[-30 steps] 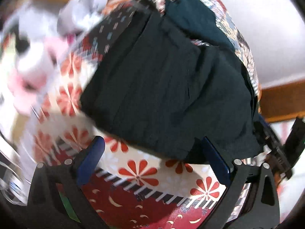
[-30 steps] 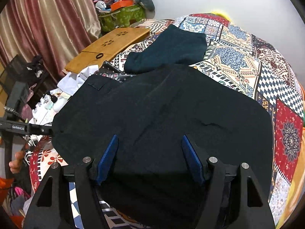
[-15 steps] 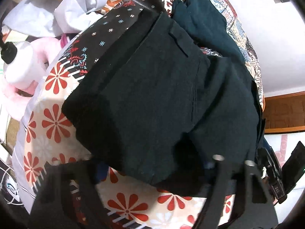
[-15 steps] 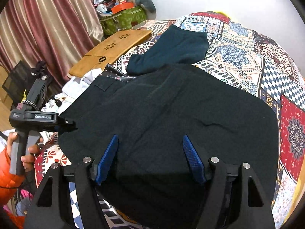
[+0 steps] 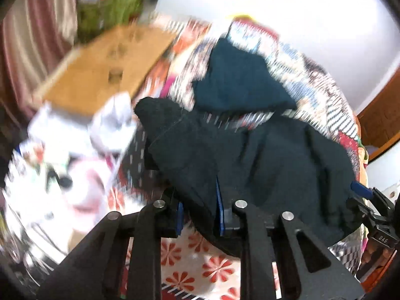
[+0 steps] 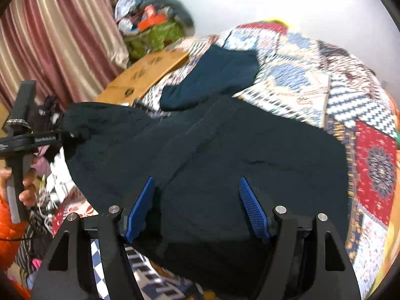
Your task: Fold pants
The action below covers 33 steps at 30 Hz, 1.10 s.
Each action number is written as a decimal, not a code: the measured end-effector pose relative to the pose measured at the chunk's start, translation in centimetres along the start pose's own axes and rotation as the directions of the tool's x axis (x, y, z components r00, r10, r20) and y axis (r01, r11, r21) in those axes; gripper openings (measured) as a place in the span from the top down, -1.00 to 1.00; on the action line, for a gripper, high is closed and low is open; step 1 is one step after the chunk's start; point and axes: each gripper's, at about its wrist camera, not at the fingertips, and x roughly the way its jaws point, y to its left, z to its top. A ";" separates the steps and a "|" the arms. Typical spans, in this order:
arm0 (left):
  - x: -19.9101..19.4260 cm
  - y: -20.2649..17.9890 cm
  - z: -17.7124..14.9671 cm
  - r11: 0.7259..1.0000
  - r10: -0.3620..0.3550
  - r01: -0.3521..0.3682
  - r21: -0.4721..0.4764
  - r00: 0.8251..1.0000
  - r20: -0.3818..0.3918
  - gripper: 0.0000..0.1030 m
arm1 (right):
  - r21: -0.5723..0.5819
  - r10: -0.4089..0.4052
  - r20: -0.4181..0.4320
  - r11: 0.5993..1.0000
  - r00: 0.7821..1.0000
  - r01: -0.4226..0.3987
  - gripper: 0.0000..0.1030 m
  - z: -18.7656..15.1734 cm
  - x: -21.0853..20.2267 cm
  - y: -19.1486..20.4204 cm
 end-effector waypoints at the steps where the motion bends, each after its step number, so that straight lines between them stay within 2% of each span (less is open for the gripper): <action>1: -1.0 -1.0 0.6 1.000 0.001 -0.002 0.025 0.999 0.040 0.61 | 0.012 -0.004 0.014 1.000 1.000 0.004 -0.31 0.0 -0.7 -0.4; 4: -4.2 -3.3 2.3 0.995 -0.017 0.001 0.104 0.988 0.151 0.62 | 0.062 -0.042 0.056 0.997 0.998 0.038 -0.31 -0.5 -3.1 -2.2; 8: -7.7 -8.9 3.8 0.973 -0.062 -0.006 0.230 0.956 0.286 0.62 | 0.125 -0.124 0.067 0.986 0.990 0.114 -0.31 -1.7 -5.4 -5.1; 11: -8.8 -13.2 4.2 0.949 -0.134 0.022 0.316 0.932 0.338 0.63 | 0.182 -0.192 0.053 0.967 0.980 0.179 -0.31 -3.3 -6.4 -7.7; 13: -8.9 -16.2 4.4 0.927 -0.182 0.045 0.372 0.922 0.342 0.63 | 0.220 -0.231 0.041 0.951 0.972 0.217 -0.31 -4.6 -6.7 -9.2; 16: -8.3 -20.5 4.3 0.890 -0.255 0.102 0.445 0.919 0.300 0.65 | 0.283 -0.244 0.004 0.930 0.970 0.233 -0.31 -6.5 -6.4 -11.1; 18: -7.2 -23.3 4.1 0.863 -0.298 0.146 0.484 0.920 0.255 0.66 | 0.308 -0.213 -0.019 0.928 0.977 0.208 -0.31 -7.5 -5.7 -11.7; 22: -4.5 -28.3 1.7 0.798 -0.378 0.254 0.547 0.917 0.126 0.68 | 0.343 -0.185 0.002 0.923 0.983 0.173 -0.31 -8.1 -5.9 -11.9; 26: -1.0 -31.8 -2.4 0.736 -0.361 0.286 0.613 0.933 -0.002 0.68 | 0.322 -0.187 0.014 0.931 0.982 0.173 -0.31 -8.2 -6.9 -11.8; 28: 0.7 -32.8 -3.8 0.717 -0.343 0.309 0.625 0.937 -0.070 0.67 | 0.314 -0.193 0.015 0.932 0.981 0.178 -0.31 -8.6 -7.5 -11.7; 30: 2.0 -32.9 -4.6 0.707 -0.319 0.330 0.626 0.938 -0.134 0.64 | 0.308 -0.207 0.019 0.932 0.978 0.191 -0.31 -9.1 -8.2 -11.5; 33: 3.2 -33.2 -5.4 0.691 -0.298 0.348 0.633 0.936 -0.189 0.43 | 0.304 -0.235 0.026 0.928 0.972 0.217 -0.31 -9.6 -9.3 -11.3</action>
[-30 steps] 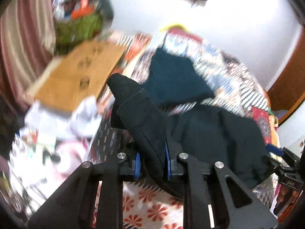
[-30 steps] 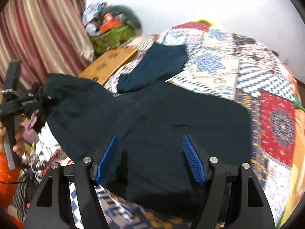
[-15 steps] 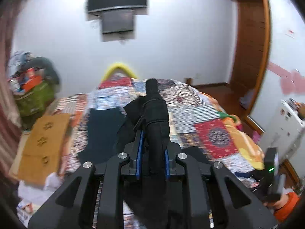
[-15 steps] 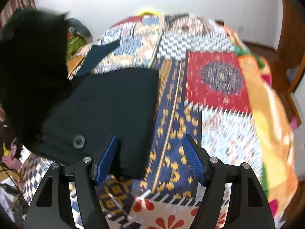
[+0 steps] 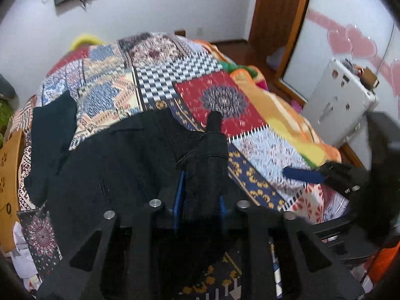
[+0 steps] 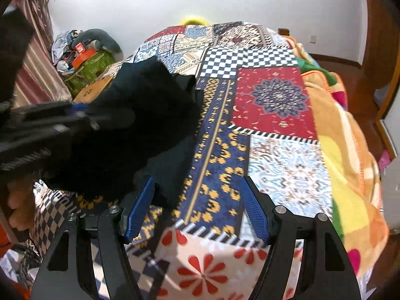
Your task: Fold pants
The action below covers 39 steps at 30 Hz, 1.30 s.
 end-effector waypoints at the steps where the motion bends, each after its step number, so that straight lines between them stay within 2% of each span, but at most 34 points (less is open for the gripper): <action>1: 0.0 0.1 0.0 1.000 -0.005 0.005 0.003 1.000 -0.010 0.22 | 0.003 -0.004 0.007 1.000 1.000 0.003 -0.31 -0.1 -0.4 0.0; 2: -0.2 0.3 0.0 1.000 -0.014 0.014 0.000 1.000 -0.016 0.08 | 0.007 -0.006 0.014 1.000 1.000 0.006 -0.31 -0.2 -0.8 -0.1; 3: -0.4 0.2 0.1 1.000 -0.023 0.023 -0.005 1.000 -0.015 -0.22 | 0.010 -0.008 0.019 1.000 1.000 0.008 -0.31 -0.2 -1.2 -0.2; 4: -0.8 0.3 0.2 0.999 -0.036 0.036 -0.012 0.999 -0.004 -0.42 | 0.011 -0.009 0.023 1.000 1.000 0.008 -0.31 -0.2 -1.3 -0.2; 6: -2.4 0.6 0.5 0.999 -0.038 0.039 -0.014 0.998 0.046 -0.58 | 0.011 -0.011 0.034 1.000 0.999 0.011 -0.31 -0.2 -1.9 -0.3; 7: -3.1 1.0 0.8 1.000 -0.020 0.021 -0.013 0.998 0.066 -0.73 | 0.012 -0.011 0.040 1.000 0.999 0.010 -0.31 0.0 -1.9 -0.3; 9: -3.9 1.9 1.6 0.999 0.035 -0.033 -0.018 0.995 0.097 -0.87 | 0.008 -0.011 0.045 1.000 0.999 0.011 -0.31 0.4 -1.4 -0.2; 12: -4.4 4.8 2.9 0.987 0.161 -0.159 -0.031 0.978 0.129 -0.88 | 0.000 -0.001 0.040 1.000 0.999 0.001 -0.31 0.4 -1.2 0.4; 15: -3.3 8.8 4.3 0.962 0.272 -0.268 -0.054 0.957 0.098 -0.88 | -0.006 0.008 0.029 1.000 1.000 -0.008 -0.31 0.1 -0.7 1.0; 20: 0.8 15.4 5.2 0.928 0.365 -0.365 -0.080 0.931 -0.016 -0.88 | -0.009 0.008 -0.015 1.000 1.000 -0.008 -0.31 -0.2 0.8 1.5; 24: 5.7 19.1 4.4 0.903 0.409 -0.423 -0.078 0.900 -0.148 -0.88 | -0.004 -0.001 -0.043 1.000 0.999 0.001 -0.31 -0.3 1.6 1.4; 25: 7.2 19.9 3.9 0.896 0.417 -0.438 -0.077 0.888 -0.194 -0.88 | 0.000 -0.004 -0.050 1.000 0.999 0.004 -0.31 -0.3 1.9 1.3; 26: 8.7 20.9 3.1 0.899 0.398 -0.428 -0.089 0.885 -0.240 -0.89 | 0.003 -0.006 -0.055 1.000 0.998 0.006 -0.31 -0.2 2.0 1.2; 27: 9.2 21.5 2.5 0.908 0.366 -0.404 -0.112 0.895 -0.255 -0.91 | 0.005 -0.006 -0.058 1.000 0.998 0.007 -0.31 -0.2 2.1 1.2; 28: 9.2 22.2 1.9 0.914 0.327 -0.371 -0.162 0.912 -0.247 -0.97 | 0.005 -0.008 -0.062 1.000 0.998 0.008 -0.31 -0.1 2.2 1.1; 29: 8.8 22.9 1.3 0.912 0.299 -0.349 -0.214 0.925 -0.233 -1.00 | 0.004 -0.011 -0.064 1.000 0.998 0.012 -0.31 0.0 2.2 1.1; 30: 8.5 23.4 0.6 0.909 0.277 -0.334 -0.248 0.931 -0.239 -1.00 | 0.001 -0.015 -0.066 1.000 0.998 0.015 -0.31 0.1 2.3 1.1; 33: 6.8 23.5 -1.5 0.901 0.296 -0.349 -0.259 0.929 -0.221 -1.00 | 0.000 -0.036 -0.061 0.999 0.998 0.036 -0.31 0.4 2.2 0.8; 35: 5.1 23.1 -3.2 0.894 0.338 -0.381 -0.234 0.919 -0.205 -1.00 | 0.016 -0.039 -0.052 0.999 0.998 0.040 -0.31 0.7 2.1 0.5; 37: 3.5 22.9 -5.1 0.883 0.354 -0.400 -0.244 0.911 -0.213 -1.00 | 0.037 -0.035 -0.040 0.999 0.999 0.037 -0.31 0.7 1.8 0.3; 39: 1.9 23.0 -6.9 0.873 0.342 -0.400 -0.278 0.910 -0.234 -1.00 | 0.041 -0.037 -0.026 0.998 0.999 0.038 -0.31 0.7 1.4 0.4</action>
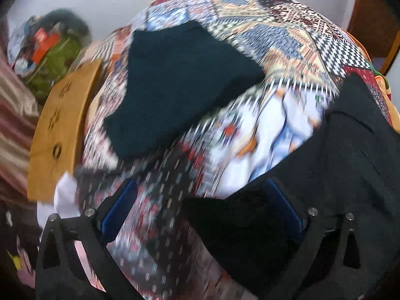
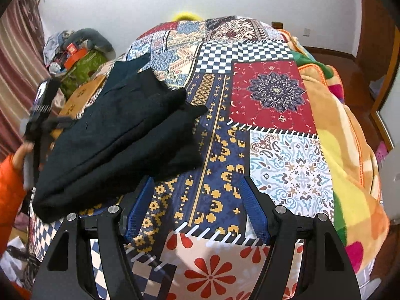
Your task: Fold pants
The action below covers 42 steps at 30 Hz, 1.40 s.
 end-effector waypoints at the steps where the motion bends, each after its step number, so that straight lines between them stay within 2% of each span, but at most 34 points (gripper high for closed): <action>1: -0.5 0.5 -1.0 1.000 -0.008 0.008 -0.023 1.000 -0.016 -1.00 | -0.001 -0.001 0.011 1.000 1.000 0.001 -0.31 0.0 -0.3 0.1; 4: -2.0 1.2 -3.8 0.998 -0.024 0.022 -0.060 0.999 -0.037 -1.00 | -0.004 0.010 0.042 1.000 0.999 -0.010 -0.31 0.1 -1.4 0.7; 10: -5.3 -0.7 -8.1 0.995 -0.054 0.054 -0.082 0.999 0.003 -1.00 | -0.065 0.043 0.082 0.997 0.996 -0.038 -0.31 0.3 -2.9 3.0; 14: -6.4 -1.4 -8.0 0.997 -0.034 0.037 -0.069 0.999 0.035 -0.95 | -0.120 0.073 0.087 0.991 0.994 -0.063 -0.31 0.2 -2.8 5.0; 16: -7.4 -1.1 -7.4 0.996 -0.062 0.065 -0.065 0.997 0.047 -0.84 | -0.139 0.079 0.091 0.988 0.993 -0.066 -0.31 0.2 -2.8 5.6; 18: -9.3 -0.4 -7.0 0.988 -0.111 0.121 -0.100 0.989 0.099 -0.84 | -0.146 0.089 0.094 0.986 0.992 -0.074 -0.29 0.3 -2.9 5.9; 21: -11.1 -0.9 -6.7 0.979 -0.181 0.192 -0.064 0.972 0.148 -0.84 | -0.157 0.108 0.103 0.983 0.989 -0.091 -0.03 0.3 -3.0 6.4; 23: -11.2 -2.0 -6.9 0.983 -0.177 0.181 -0.013 0.972 0.158 -0.84 | -0.164 0.114 0.086 0.981 0.990 -0.099 0.20 0.2 -2.5 6.6; 25: -10.4 -3.3 -7.4 0.989 -0.146 0.140 0.048 0.979 0.142 -0.84 | -0.175 0.102 0.054 0.980 0.993 -0.091 0.35 -0.1 -1.3 6.7; 27: -8.8 -3.8 -8.2 0.991 -0.117 0.108 0.074 0.986 0.119 -0.85 | -0.193 0.067 0.033 0.979 0.997 -0.059 0.40 -0.8 -0.2 6.6; 29: -8.2 -3.0 -8.9 0.987 -0.160 0.157 0.029 0.979 0.123 -0.85 | -0.182 0.076 0.019 0.981 0.997 -0.072 0.41 -1.5 0.4 6.0; 32: -8.3 -2.0 -8.6 0.984 -0.179 0.180 -0.009 0.979 0.098 -0.84 | -0.162 0.085 0.014 0.983 0.996 -0.082 0.41 -1.3 -0.1 5.5; 37: -10.2 -2.2 -6.4 0.993 -0.113 0.106 0.053 0.983 0.144 -0.82 | -0.180 0.061 0.033 0.982 0.998 -0.054 0.37 0.5 -1.2 5.1; 42: -10.6 -2.6 -2.1 0.986 -0.154 0.141 0.086 0.971 0.181 -0.82 | -0.185 0.060 0.066 0.982 0.996 -0.047 0.37 3.9 -0.5 4.5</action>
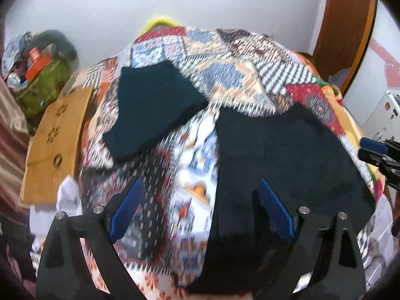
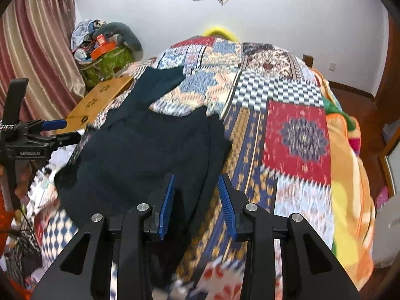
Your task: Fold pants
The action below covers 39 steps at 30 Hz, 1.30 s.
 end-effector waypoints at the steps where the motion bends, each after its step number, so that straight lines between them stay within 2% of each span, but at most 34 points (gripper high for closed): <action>1: 0.6 -0.2 1.1 1.000 -0.012 0.012 0.012 1.000 0.000 -0.82 | -0.001 0.000 0.005 1.000 1.000 0.000 0.36 1.0 0.6 -0.3; 7: 5.5 -1.9 4.4 0.998 -0.027 0.030 0.051 0.998 -0.055 -0.82 | -0.025 0.024 -0.033 0.999 0.999 -0.024 0.35 4.6 4.9 -0.8; 12: 8.4 -2.6 4.6 0.997 -0.038 0.045 0.067 0.994 -0.104 -0.82 | -0.056 0.047 -0.098 0.997 0.994 -0.053 0.36 5.1 8.5 -0.6; 14: 9.1 -2.7 4.5 0.995 -0.033 0.042 0.085 0.995 -0.098 -0.83 | -0.096 0.052 -0.108 0.993 0.993 -0.062 0.62 4.9 9.2 -0.2; 15: 9.3 -2.7 4.5 0.995 -0.034 0.043 0.089 0.995 -0.096 -0.83 | -0.121 0.038 -0.108 0.991 0.993 -0.051 0.63 4.7 9.4 0.1; 19: 9.6 -2.6 4.4 0.994 -0.036 0.045 0.103 0.996 -0.084 -0.84 | -0.139 0.011 -0.075 0.990 0.997 -0.021 0.73 4.5 9.0 0.2; 25: 9.6 -3.6 4.7 0.989 0.020 -0.012 0.145 0.998 -0.055 -0.84 | -0.127 -0.034 -0.071 0.992 0.997 0.025 0.72 4.6 9.3 0.0; 30: 6.3 -3.6 4.6 0.989 0.051 -0.051 0.137 0.999 0.004 -0.82 | -0.138 -0.064 -0.060 0.989 0.996 0.056 0.67 5.0 6.6 0.5; 31: 5.6 -3.5 4.5 0.990 0.042 -0.044 0.133 0.999 0.014 -0.82 | -0.132 -0.057 -0.059 0.990 0.997 0.049 0.60 5.1 5.7 0.4; 35: 2.7 -3.3 4.2 0.995 0.009 -0.014 0.102 0.998 0.055 -0.83 | -0.117 -0.045 -0.005 0.992 0.999 0.044 0.01 4.8 2.7 0.6; 39: 1.6 -3.1 3.2 0.997 -0.025 0.022 0.076 0.999 0.045 -0.84 | -0.111 -0.033 0.021 0.993 0.999 0.035 -0.23 3.8 0.7 1.2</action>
